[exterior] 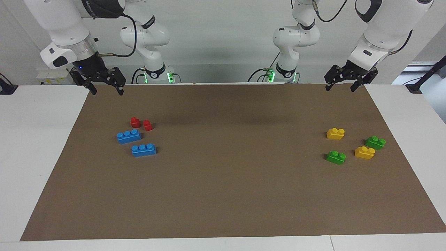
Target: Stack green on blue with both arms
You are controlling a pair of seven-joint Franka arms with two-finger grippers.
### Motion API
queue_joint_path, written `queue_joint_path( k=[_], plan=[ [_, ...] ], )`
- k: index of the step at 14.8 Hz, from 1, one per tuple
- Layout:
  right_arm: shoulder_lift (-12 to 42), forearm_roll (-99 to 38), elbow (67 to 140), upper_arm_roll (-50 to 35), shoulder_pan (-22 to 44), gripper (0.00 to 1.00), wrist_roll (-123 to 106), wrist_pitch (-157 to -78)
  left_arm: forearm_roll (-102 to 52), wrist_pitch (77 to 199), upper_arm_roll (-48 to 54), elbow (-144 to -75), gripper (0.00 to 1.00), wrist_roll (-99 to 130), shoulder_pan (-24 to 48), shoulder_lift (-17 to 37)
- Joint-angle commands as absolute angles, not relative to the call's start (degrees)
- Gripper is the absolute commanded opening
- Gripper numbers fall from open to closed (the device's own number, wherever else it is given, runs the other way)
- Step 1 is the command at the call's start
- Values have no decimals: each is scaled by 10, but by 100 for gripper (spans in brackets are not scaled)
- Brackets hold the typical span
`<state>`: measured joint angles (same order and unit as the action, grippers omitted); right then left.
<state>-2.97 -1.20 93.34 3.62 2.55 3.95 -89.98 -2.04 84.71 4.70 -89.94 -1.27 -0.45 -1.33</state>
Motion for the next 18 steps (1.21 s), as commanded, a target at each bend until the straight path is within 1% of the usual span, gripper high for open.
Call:
queue_joint_path(
  k=[1, 18],
  plan=[
    [-38, -19, 942, 34, 18, 100, 46, -902, -27, 859, 47, -921, 100, -14, -5, -32],
    [-39, -19, 943, 36, 16, 100, 44, -905, -27, 848, 46, -923, 100, -10, -22, -33]
  ],
)
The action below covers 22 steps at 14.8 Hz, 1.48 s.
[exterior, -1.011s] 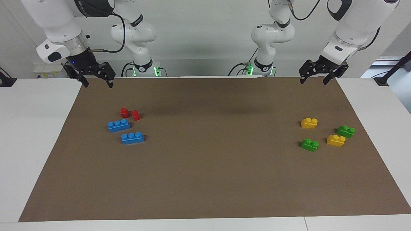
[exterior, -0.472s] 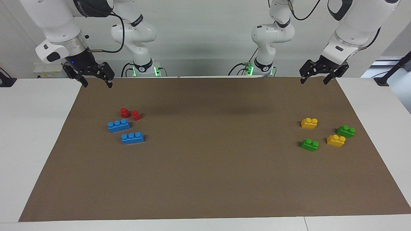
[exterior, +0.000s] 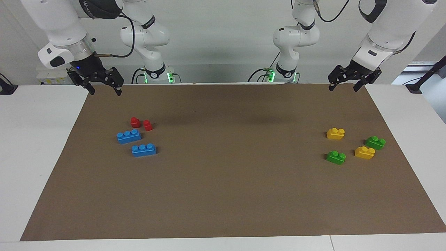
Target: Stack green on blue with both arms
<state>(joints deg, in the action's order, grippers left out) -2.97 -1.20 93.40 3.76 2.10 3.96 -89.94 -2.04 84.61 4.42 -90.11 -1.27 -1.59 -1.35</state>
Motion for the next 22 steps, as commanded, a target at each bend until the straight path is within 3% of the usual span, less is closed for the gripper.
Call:
queue_joint_path(
  k=[1, 8, 13, 20, 22],
  plan=[
    [-39, -18, 943, 37, 16, 100, 42, -905, -27, 850, 45, -923, 100, -10, -24, -33],
    [-40, -14, 945, 36, 18, 100, 37, -908, -26, 856, 46, -932, 100, 36, -44, -37],
    [-38, -13, 959, 36, 18, 100, 46, -947, -27, 929, 47, -1015, 100, 288, -38, -70],
    [-29, -15, 1033, 35, 20, 100, 67, -1052, -33, 999, 47, -1065, 100, 500, -43, -73],
    [-11, -24, 1034, 34, 22, 100, 199, -1084, -33, 1013, 47, -1076, 100, 511, -43, -69]
  ],
)
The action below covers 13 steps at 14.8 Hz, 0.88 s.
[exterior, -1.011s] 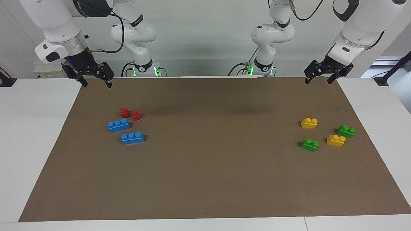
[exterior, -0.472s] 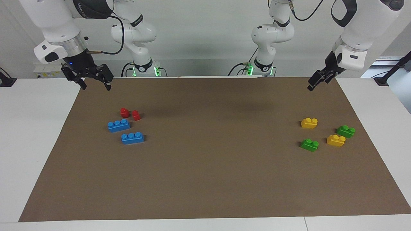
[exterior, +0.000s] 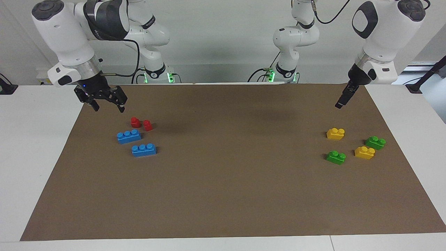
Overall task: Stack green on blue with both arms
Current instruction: 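Lower the left gripper onto the green brick while the right gripper reaches the blue brick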
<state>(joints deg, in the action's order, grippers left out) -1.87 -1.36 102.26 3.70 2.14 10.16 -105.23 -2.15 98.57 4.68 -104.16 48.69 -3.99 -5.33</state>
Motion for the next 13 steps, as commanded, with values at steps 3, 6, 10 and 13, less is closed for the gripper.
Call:
queue_joint_path(
  k=[3, 6, 10, 13],
  plan=[
    [30, -94, 1027, 34, 23, 100, 373, -1124, -33, 1041, 46, -1086, 100, 513, -45, -60],
    [69, -191, 1027, 36, 12, 100, 544, -1157, -33, 1058, 46, -1085, 100, 543, -46, -33],
    [110, -255, 1027, 38, -17, 100, 608, -1156, -33, 1069, 45, -1080, 100, 562, -47, -1],
    [129, -272, 1033, 38, -30, 100, 608, -1138, -33, 1077, 46, -1082, 100, 574, -63, 11]
  ],
)
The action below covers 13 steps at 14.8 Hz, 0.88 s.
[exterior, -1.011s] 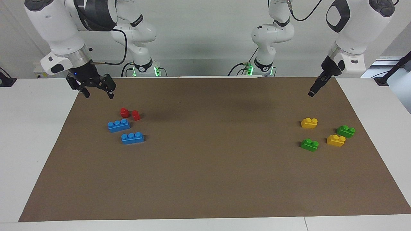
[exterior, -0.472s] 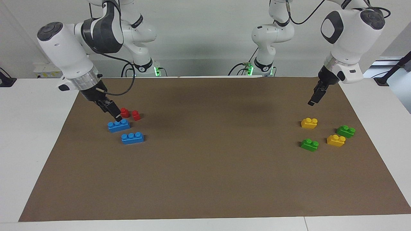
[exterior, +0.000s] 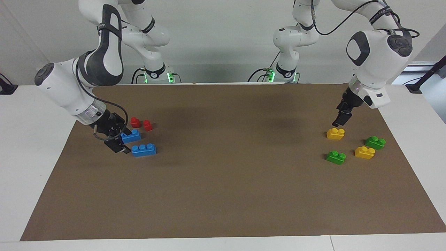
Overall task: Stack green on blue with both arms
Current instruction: 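Lower the left gripper onto the green brick while the right gripper reaches the blue brick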
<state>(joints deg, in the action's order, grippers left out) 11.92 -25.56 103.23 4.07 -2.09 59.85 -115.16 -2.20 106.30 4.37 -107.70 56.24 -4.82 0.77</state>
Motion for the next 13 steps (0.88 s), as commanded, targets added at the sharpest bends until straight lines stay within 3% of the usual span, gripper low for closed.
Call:
queue_joint_path(
  k=[1, 7, 13],
  plan=[
    [135, -278, 1032, 38, -35, 100, 608, -1136, -33, 1089, 45, -1084, 100, 591, -63, 16],
    [192, -280, 1013, 37, -43, 100, 574, -1111, -33, 1145, 46, -1085, 100, 662, -73, 48],
    [213, -280, 1027, 38, -51, 100, 531, -1087, -26, 1205, 45, -1079, 100, 662, -76, 99]
  ],
)
